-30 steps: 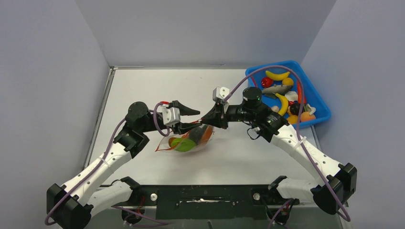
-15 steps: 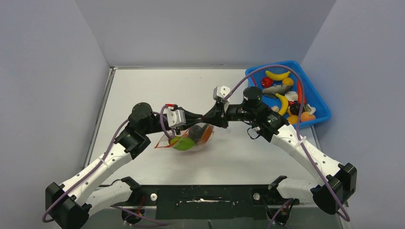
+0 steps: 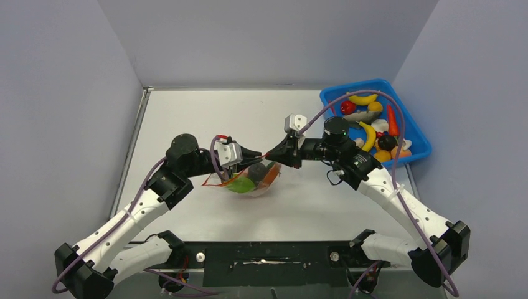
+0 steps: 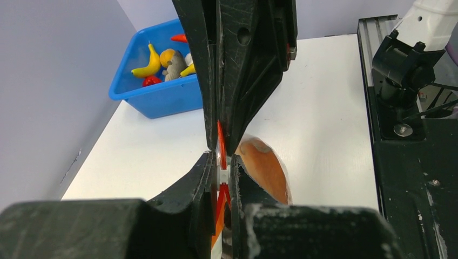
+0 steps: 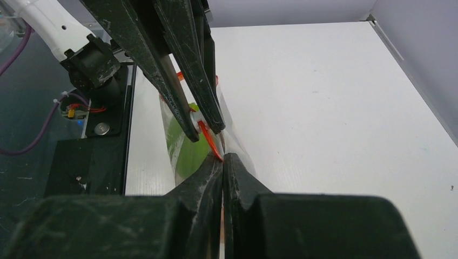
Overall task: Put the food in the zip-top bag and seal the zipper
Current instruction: Zip the zipper food storage bag at the center of the board.
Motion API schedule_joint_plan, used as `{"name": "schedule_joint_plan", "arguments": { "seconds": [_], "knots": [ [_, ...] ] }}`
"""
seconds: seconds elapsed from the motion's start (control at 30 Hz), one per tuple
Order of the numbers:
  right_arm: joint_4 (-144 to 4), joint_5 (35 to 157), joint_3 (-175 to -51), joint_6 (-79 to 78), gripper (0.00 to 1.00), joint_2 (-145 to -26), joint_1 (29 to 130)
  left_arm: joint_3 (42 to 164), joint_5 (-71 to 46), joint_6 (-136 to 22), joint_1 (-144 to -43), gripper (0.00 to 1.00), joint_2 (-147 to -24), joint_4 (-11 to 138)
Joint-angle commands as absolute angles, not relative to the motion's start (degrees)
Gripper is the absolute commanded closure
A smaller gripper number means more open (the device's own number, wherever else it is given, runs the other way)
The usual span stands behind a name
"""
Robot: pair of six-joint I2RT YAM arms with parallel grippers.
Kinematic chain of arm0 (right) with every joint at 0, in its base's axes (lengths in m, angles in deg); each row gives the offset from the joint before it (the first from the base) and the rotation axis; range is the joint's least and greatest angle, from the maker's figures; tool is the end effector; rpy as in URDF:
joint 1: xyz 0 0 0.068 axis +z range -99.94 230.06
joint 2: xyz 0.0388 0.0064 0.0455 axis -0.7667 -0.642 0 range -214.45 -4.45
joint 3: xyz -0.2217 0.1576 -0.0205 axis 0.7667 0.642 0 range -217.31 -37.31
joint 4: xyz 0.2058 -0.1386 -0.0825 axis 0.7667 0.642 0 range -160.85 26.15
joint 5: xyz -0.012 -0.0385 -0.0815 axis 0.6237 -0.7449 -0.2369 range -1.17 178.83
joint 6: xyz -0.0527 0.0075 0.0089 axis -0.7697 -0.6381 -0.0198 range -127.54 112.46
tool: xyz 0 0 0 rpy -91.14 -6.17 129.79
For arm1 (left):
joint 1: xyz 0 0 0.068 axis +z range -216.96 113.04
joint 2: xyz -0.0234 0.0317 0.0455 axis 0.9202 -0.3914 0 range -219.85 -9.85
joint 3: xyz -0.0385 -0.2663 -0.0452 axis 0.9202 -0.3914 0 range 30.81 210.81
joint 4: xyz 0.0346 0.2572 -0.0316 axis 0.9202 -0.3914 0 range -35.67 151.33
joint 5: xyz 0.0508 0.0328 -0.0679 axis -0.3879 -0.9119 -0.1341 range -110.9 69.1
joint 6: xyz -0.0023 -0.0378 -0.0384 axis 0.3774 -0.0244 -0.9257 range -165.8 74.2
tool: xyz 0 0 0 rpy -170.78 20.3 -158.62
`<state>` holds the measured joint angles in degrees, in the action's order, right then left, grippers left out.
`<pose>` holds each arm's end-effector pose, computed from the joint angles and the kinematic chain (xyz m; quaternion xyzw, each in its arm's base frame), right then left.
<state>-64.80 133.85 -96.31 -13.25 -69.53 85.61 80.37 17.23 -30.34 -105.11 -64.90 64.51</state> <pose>0.1934 0.1691 0.3657 -0.4783 0.5877 0.4372 0.4844 0.1597 -0.1533 0.3621 0.5094 0.5064 -0.3597 0.5955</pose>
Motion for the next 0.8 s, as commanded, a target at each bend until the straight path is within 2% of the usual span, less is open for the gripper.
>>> {"name": "schedule_joint_plan", "arguments": {
  "seconds": [0.0, 0.2, 0.3, 0.33, 0.5, 0.67, 0.77],
  "knots": [
    [-68.57, 131.55, -96.12, -14.39, 1.00, -66.01, 83.28, 82.37, 17.35, -30.92, -104.84, 1.00, -62.77, 60.94],
    [-68.65, 131.91, -94.81, -15.21, 0.99, -64.91, 81.66, 81.03, 17.20, -31.17, -104.86, 1.00, -61.32, 61.01],
    [-68.68, 136.24, -94.35, -17.06, 0.75, -66.03, 81.97, 80.83, 18.17, -32.40, -104.88, 1.00, -61.59, 62.52],
    [-68.85, 137.20, -94.39, -17.33, 0.70, -66.43, 82.23, 80.82, 18.65, -32.63, -104.89, 1.00, -61.76, 62.82],
    [-69.24, 137.48, -94.82, -19.01, 0.58, -67.47, 84.40, 81.09, 19.36, -33.01, -104.84, 1.00, -62.27, 63.09],
    [-67.80, 138.13, -96.77, -20.57, 0.54, -69.21, 86.22, 81.31, 19.68, -33.19, -104.84, 1.00, -62.69, 63.18],
    [-67.66, 137.88, -97.36, -21.27, 0.61, -69.65, 86.86, 81.58, 19.86, -33.32, -104.88, 1.00, -62.91, 63.26]
  ]
}}
